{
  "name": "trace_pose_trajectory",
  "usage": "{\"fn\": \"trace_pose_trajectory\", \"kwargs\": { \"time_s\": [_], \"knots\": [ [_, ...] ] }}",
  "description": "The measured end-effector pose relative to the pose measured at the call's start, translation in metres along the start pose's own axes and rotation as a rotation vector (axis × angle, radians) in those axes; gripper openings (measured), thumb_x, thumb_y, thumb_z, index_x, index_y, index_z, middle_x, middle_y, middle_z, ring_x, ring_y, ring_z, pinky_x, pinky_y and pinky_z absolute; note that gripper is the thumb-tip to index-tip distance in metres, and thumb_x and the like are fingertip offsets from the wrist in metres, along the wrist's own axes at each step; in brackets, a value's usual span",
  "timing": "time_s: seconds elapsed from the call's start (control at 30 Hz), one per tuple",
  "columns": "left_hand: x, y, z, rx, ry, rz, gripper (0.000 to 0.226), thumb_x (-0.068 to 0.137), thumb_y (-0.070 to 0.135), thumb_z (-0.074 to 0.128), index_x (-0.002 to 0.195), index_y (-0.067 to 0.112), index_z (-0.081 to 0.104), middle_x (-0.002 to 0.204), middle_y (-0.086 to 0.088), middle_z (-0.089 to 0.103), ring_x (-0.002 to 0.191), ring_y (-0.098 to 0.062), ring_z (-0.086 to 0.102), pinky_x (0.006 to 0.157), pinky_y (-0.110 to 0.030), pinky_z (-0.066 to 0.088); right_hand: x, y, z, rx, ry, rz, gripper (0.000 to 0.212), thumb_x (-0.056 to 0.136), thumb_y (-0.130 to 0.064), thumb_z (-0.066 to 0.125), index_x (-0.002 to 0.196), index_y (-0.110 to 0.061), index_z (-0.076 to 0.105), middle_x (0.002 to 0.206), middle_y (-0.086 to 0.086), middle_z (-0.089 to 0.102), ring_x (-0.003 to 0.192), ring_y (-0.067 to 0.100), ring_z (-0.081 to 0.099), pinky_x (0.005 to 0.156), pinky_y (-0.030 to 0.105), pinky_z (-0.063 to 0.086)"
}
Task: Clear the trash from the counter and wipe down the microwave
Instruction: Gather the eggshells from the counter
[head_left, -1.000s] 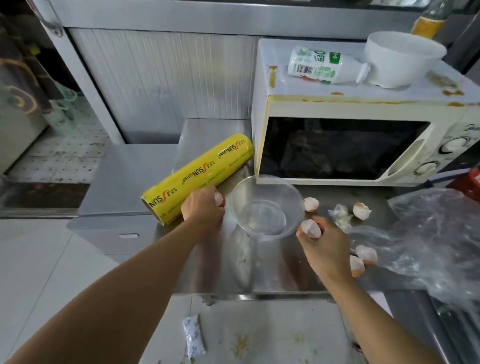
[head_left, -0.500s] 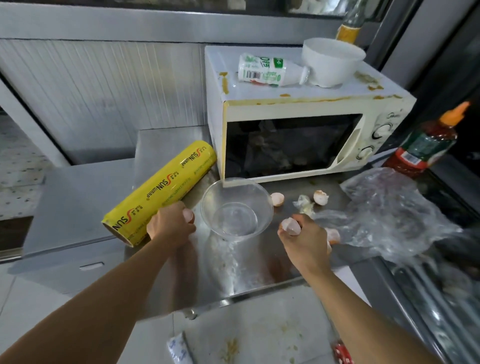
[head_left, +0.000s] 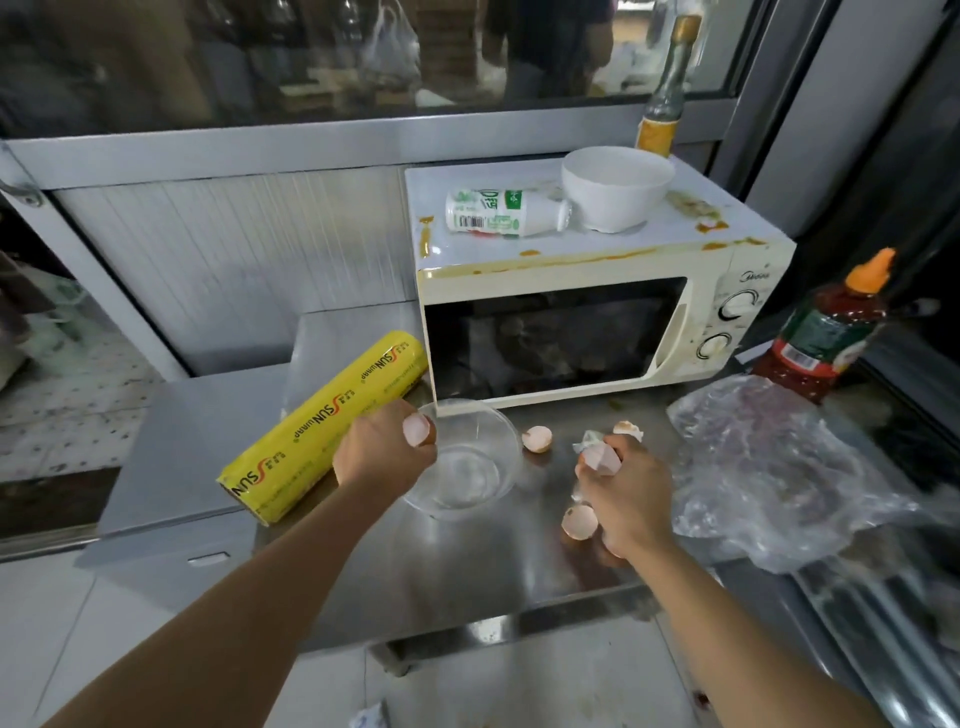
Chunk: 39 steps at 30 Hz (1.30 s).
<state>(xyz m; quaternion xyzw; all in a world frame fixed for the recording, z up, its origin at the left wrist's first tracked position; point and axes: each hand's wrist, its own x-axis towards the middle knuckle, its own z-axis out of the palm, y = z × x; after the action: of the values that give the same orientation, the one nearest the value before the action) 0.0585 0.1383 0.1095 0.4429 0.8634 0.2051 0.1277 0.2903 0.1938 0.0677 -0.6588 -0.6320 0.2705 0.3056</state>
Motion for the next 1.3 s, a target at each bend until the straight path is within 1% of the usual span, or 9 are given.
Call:
{"fn": "trace_pose_trajectory", "kwargs": {
  "time_s": [0.17, 0.43, 0.53, 0.63, 0.7, 0.8, 1.0, 1.1, 1.3],
  "knots": [
    [-0.007, 0.050, 0.018, -0.005, 0.022, 0.015, 0.032, 0.079, 0.038, 0.065, 0.110, 0.027, 0.061, 0.094, -0.001, 0.066, 0.087, -0.024, 0.061, 0.066, -0.028, 0.046, 0.034, 0.012, -0.027, -0.023, -0.022, -0.068, 0.023, 0.081, -0.018, 0.069, 0.102, -0.010, 0.062, 0.094, 0.007, 0.064, 0.078, 0.015, 0.050, 0.068, 0.022, 0.036],
    [-0.010, 0.120, 0.064, -0.023, -0.061, 0.022, 0.033, 0.080, 0.031, 0.071, 0.108, 0.023, 0.058, 0.098, -0.003, 0.063, 0.088, -0.021, 0.060, 0.075, -0.032, 0.053, 0.075, 0.043, -0.042, 0.034, -0.066, -0.101, 0.024, 0.081, -0.021, 0.070, 0.102, -0.008, 0.064, 0.093, 0.006, 0.067, 0.078, 0.015, 0.055, 0.062, 0.018, 0.034],
    [-0.003, 0.131, 0.081, -0.022, -0.105, 0.032, 0.028, 0.078, 0.025, 0.073, 0.101, 0.021, 0.058, 0.094, -0.002, 0.062, 0.084, -0.019, 0.059, 0.070, -0.028, 0.049, 0.088, 0.054, -0.040, 0.068, -0.088, -0.084, 0.022, 0.079, -0.022, 0.070, 0.096, -0.009, 0.065, 0.088, 0.006, 0.067, 0.078, 0.018, 0.059, 0.060, 0.021, 0.038],
    [0.010, 0.141, 0.099, 0.015, -0.149, 0.037, 0.022, 0.079, 0.017, 0.070, 0.099, 0.015, 0.061, 0.093, -0.006, 0.064, 0.084, -0.022, 0.062, 0.075, -0.034, 0.056, 0.101, 0.062, -0.036, 0.072, -0.088, -0.072, 0.018, 0.078, -0.019, 0.070, 0.092, -0.010, 0.063, 0.088, 0.005, 0.066, 0.080, 0.021, 0.059, 0.065, 0.027, 0.043],
    [0.019, 0.145, 0.112, 0.074, -0.185, 0.063, 0.020, 0.084, 0.015, 0.065, 0.102, 0.011, 0.061, 0.098, -0.009, 0.065, 0.089, -0.026, 0.063, 0.080, -0.037, 0.056, 0.110, 0.064, -0.032, 0.046, -0.102, -0.109, 0.012, 0.080, -0.016, 0.067, 0.087, -0.009, 0.061, 0.086, 0.006, 0.064, 0.078, 0.021, 0.058, 0.065, 0.026, 0.040],
    [0.032, 0.144, 0.131, 0.178, -0.209, 0.114, 0.024, 0.089, 0.019, 0.061, 0.111, 0.011, 0.058, 0.107, -0.008, 0.063, 0.097, -0.027, 0.062, 0.080, -0.030, 0.051, 0.118, 0.061, -0.026, -0.050, -0.128, -0.238, 0.003, 0.084, -0.005, 0.063, 0.081, -0.005, 0.062, 0.084, 0.010, 0.061, 0.077, 0.022, 0.055, 0.065, 0.028, 0.042],
    [0.044, 0.133, 0.157, 0.343, -0.318, 0.159, 0.033, 0.090, 0.022, 0.063, 0.122, 0.012, 0.057, 0.118, -0.002, 0.061, 0.109, -0.023, 0.060, 0.095, -0.031, 0.050, 0.127, 0.062, -0.014, -0.289, -0.233, -0.331, 0.014, 0.086, -0.002, 0.062, 0.098, 0.005, 0.064, 0.100, 0.018, 0.063, 0.097, 0.028, 0.057, 0.069, 0.022, 0.038],
    [0.048, 0.131, 0.162, 0.382, -0.308, 0.173, 0.039, 0.089, 0.021, 0.064, 0.125, 0.011, 0.053, 0.118, -0.004, 0.061, 0.110, -0.025, 0.059, 0.095, -0.032, 0.049, 0.130, 0.065, -0.008, -0.337, -0.277, -0.272, 0.029, 0.087, -0.008, 0.063, 0.113, 0.003, 0.058, 0.109, 0.017, 0.062, 0.100, 0.025, 0.058, 0.070, 0.019, 0.037],
    [0.046, 0.128, 0.164, 0.403, -0.315, 0.159, 0.040, 0.085, 0.019, 0.067, 0.121, 0.011, 0.050, 0.111, -0.006, 0.061, 0.106, -0.026, 0.059, 0.089, -0.033, 0.047, 0.136, 0.077, 0.010, -0.348, -0.290, -0.163, 0.034, 0.088, -0.005, 0.059, 0.120, -0.002, 0.052, 0.107, 0.017, 0.063, 0.097, 0.030, 0.060, 0.067, 0.025, 0.037]
  ]
}}
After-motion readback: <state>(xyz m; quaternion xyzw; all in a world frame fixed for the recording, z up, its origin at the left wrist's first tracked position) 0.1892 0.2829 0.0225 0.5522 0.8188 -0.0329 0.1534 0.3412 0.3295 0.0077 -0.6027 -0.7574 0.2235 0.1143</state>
